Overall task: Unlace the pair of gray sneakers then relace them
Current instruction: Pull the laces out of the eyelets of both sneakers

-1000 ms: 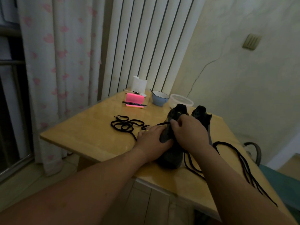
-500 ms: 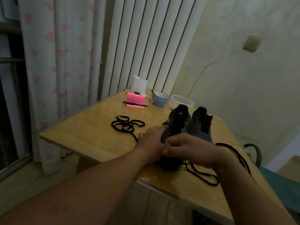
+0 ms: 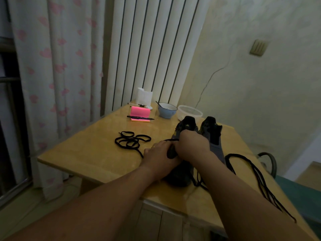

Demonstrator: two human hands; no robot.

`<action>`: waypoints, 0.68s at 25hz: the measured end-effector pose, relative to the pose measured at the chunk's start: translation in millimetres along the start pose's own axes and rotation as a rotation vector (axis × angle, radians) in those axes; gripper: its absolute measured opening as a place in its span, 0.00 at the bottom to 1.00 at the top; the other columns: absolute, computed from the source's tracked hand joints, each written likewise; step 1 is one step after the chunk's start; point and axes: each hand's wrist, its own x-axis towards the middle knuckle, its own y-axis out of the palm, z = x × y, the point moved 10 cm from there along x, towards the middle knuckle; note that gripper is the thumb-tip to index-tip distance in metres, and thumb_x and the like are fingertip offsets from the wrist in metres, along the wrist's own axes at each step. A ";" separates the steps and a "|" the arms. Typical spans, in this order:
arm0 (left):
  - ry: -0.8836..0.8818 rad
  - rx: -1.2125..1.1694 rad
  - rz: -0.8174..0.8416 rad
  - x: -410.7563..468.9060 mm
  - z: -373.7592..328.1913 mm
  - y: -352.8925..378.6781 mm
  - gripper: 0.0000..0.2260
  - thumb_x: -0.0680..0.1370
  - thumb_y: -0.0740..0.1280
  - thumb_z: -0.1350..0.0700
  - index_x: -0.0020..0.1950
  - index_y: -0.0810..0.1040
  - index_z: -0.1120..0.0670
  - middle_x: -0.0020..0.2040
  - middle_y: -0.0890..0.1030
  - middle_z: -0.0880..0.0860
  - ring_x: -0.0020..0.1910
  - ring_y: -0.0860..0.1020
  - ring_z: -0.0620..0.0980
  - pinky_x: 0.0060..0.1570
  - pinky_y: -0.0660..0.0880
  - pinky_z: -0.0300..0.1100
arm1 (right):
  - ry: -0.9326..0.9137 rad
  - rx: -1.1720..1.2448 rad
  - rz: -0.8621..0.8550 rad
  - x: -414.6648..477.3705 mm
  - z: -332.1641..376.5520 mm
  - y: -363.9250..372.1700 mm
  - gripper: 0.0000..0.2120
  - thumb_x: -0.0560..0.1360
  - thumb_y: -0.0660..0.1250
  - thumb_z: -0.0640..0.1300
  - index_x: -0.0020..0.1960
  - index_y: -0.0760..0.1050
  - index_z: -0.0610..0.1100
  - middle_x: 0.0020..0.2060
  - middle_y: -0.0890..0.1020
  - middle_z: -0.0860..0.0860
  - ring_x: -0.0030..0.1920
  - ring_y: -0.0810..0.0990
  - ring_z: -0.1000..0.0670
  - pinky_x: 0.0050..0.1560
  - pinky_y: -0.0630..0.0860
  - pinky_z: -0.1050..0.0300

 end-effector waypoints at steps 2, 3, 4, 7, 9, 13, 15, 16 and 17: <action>0.009 0.006 -0.003 -0.6 -1.2 -0.5 0.27 0.74 0.63 0.30 0.70 0.73 0.38 0.68 0.76 0.43 0.67 0.73 0.49 0.64 0.62 0.55 | -0.008 -0.034 0.042 -1.6 0.4 1.4 0.15 0.82 0.63 0.46 0.37 0.68 0.45 0.33 0.73 0.49 0.31 0.72 0.48 0.35 0.71 0.55; 0.010 0.006 -0.005 -1.4 -1.8 -1.0 0.26 0.75 0.64 0.31 0.70 0.73 0.38 0.68 0.76 0.43 0.67 0.73 0.49 0.65 0.62 0.55 | -0.038 0.004 0.039 -3.4 3.3 0.7 0.15 0.82 0.63 0.47 0.37 0.69 0.45 0.33 0.74 0.49 0.32 0.72 0.48 0.35 0.71 0.54; 0.010 0.005 -0.004 -2.1 -2.4 -1.3 0.24 0.75 0.65 0.33 0.69 0.73 0.38 0.67 0.76 0.43 0.67 0.74 0.48 0.65 0.62 0.56 | -0.079 0.116 0.036 -7.2 6.1 -0.5 0.15 0.82 0.63 0.47 0.38 0.71 0.44 0.33 0.74 0.48 0.32 0.73 0.48 0.35 0.71 0.54; 0.015 0.054 0.026 -2.5 -4.1 -1.0 0.20 0.78 0.66 0.40 0.69 0.72 0.40 0.69 0.74 0.45 0.68 0.73 0.50 0.67 0.64 0.58 | -0.222 0.691 0.213 -30.6 17.0 2.2 0.13 0.82 0.66 0.47 0.40 0.78 0.44 0.35 0.78 0.50 0.35 0.75 0.52 0.37 0.73 0.57; 0.017 0.076 0.035 1.0 -3.7 0.0 0.22 0.79 0.64 0.41 0.73 0.70 0.40 0.70 0.74 0.46 0.69 0.73 0.51 0.67 0.64 0.58 | -0.308 0.835 0.434 -55.7 17.7 9.4 0.13 0.81 0.67 0.43 0.37 0.77 0.46 0.33 0.76 0.51 0.33 0.73 0.54 0.36 0.71 0.60; -0.011 0.063 0.030 1.2 2.7 3.3 0.35 0.75 0.61 0.30 0.80 0.65 0.41 0.73 0.72 0.44 0.71 0.71 0.48 0.69 0.65 0.57 | -0.238 1.021 0.727 -80.9 -20.9 26.1 0.12 0.78 0.69 0.42 0.36 0.74 0.46 0.30 0.67 0.49 0.29 0.62 0.51 0.31 0.58 0.57; -0.009 0.053 0.023 1.4 2.7 2.0 0.35 0.74 0.60 0.28 0.79 0.66 0.40 0.73 0.73 0.44 0.71 0.72 0.48 0.68 0.65 0.57 | -0.144 0.940 0.610 -70.3 -39.6 27.1 0.13 0.80 0.71 0.49 0.40 0.75 0.44 0.33 0.70 0.45 0.30 0.66 0.50 0.33 0.62 0.56; -0.002 0.042 0.021 0.9 0.7 0.6 0.34 0.75 0.60 0.28 0.78 0.67 0.40 0.71 0.74 0.44 0.70 0.73 0.48 0.67 0.65 0.56 | -0.090 0.865 0.479 -60.1 -47.3 24.4 0.16 0.81 0.70 0.54 0.42 0.76 0.42 0.35 0.74 0.43 0.33 0.71 0.50 0.35 0.67 0.55; 0.003 0.029 0.020 0.5 -1.0 -0.1 0.31 0.75 0.62 0.29 0.77 0.68 0.39 0.70 0.74 0.44 0.68 0.73 0.48 0.66 0.65 0.56 | -0.043 0.792 0.322 -49.7 -51.8 17.9 0.18 0.81 0.68 0.57 0.43 0.77 0.42 0.38 0.78 0.42 0.35 0.75 0.49 0.38 0.73 0.53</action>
